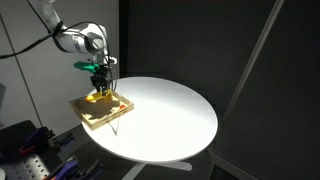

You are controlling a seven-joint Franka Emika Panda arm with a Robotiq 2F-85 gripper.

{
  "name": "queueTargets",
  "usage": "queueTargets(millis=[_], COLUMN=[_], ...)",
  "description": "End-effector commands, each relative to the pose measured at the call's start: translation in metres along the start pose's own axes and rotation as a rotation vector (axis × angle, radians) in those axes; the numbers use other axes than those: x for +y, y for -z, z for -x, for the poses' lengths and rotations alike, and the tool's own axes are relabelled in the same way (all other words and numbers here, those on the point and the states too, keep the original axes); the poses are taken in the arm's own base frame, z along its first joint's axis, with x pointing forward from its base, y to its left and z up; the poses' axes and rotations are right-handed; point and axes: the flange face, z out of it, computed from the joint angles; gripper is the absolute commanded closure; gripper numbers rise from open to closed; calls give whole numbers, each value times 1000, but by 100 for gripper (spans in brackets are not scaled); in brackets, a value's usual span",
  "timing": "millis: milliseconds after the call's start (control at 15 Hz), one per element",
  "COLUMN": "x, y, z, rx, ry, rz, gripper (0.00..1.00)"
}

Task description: Put the banana in the crate

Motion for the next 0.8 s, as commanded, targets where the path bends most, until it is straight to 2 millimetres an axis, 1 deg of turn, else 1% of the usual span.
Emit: queueTargets(millis=[0,333,733], x=[-16,-33,-33], y=[1,-5,-26], z=[-11,-18,-25], rx=[6,15,16], ry=[24,50,60], rz=[-35,-78,-100], gripper=[85,85,85])
